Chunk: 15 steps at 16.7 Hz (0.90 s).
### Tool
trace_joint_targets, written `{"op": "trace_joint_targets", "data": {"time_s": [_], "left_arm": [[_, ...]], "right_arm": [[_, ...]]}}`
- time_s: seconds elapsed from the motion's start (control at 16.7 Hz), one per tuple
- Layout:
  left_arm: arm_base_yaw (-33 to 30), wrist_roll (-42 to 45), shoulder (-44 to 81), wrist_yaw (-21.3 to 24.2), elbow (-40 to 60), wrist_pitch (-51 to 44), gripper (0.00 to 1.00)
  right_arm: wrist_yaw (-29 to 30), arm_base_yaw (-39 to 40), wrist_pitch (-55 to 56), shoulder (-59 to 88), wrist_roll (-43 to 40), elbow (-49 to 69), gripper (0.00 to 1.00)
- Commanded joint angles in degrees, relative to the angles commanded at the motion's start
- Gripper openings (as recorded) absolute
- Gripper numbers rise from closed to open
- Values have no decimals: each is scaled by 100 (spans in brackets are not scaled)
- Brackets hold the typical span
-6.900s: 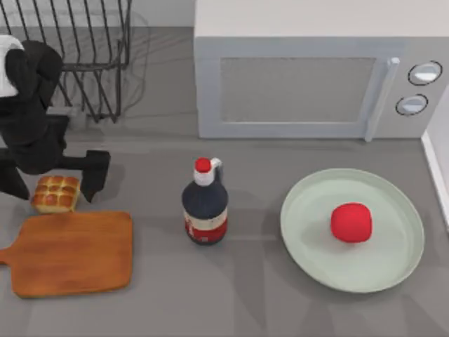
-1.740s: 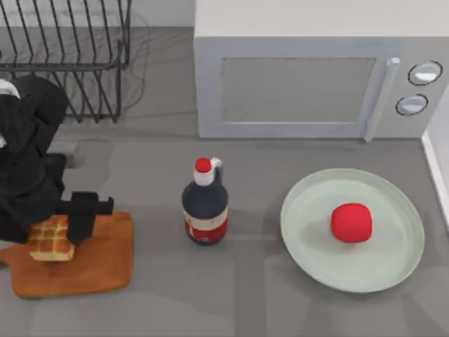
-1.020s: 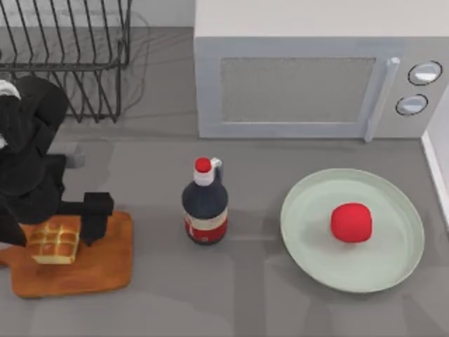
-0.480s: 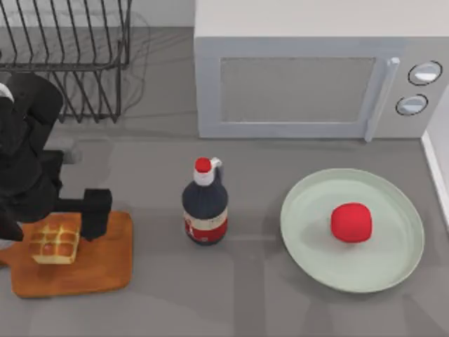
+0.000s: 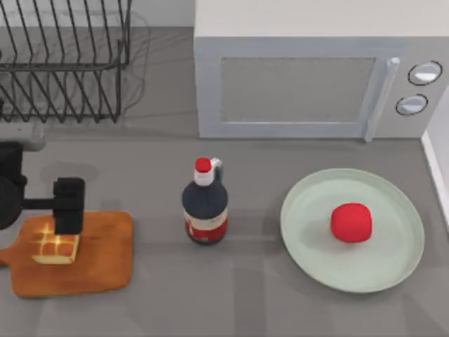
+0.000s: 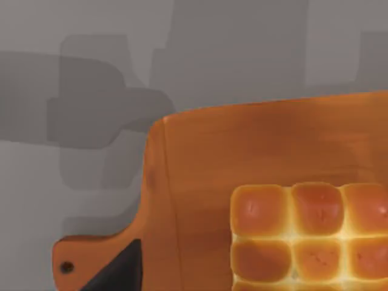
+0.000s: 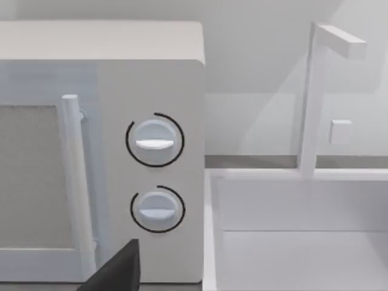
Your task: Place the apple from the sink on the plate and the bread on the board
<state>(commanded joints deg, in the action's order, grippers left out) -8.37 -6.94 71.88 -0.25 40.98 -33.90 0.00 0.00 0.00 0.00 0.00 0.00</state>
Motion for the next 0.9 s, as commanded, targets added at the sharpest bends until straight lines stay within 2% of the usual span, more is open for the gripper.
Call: {"op": "trace_joint_targets", "data": {"time_s": [0.72, 0.9], "left_arm": [[633, 522, -5524, 21, -3108, 2554, 100], [755, 625, -6574, 23, -3701, 3054, 100]], "right_arm": [[0, 0, 0, 0, 0, 0, 100], [0, 0, 0, 0, 0, 0, 100]]}}
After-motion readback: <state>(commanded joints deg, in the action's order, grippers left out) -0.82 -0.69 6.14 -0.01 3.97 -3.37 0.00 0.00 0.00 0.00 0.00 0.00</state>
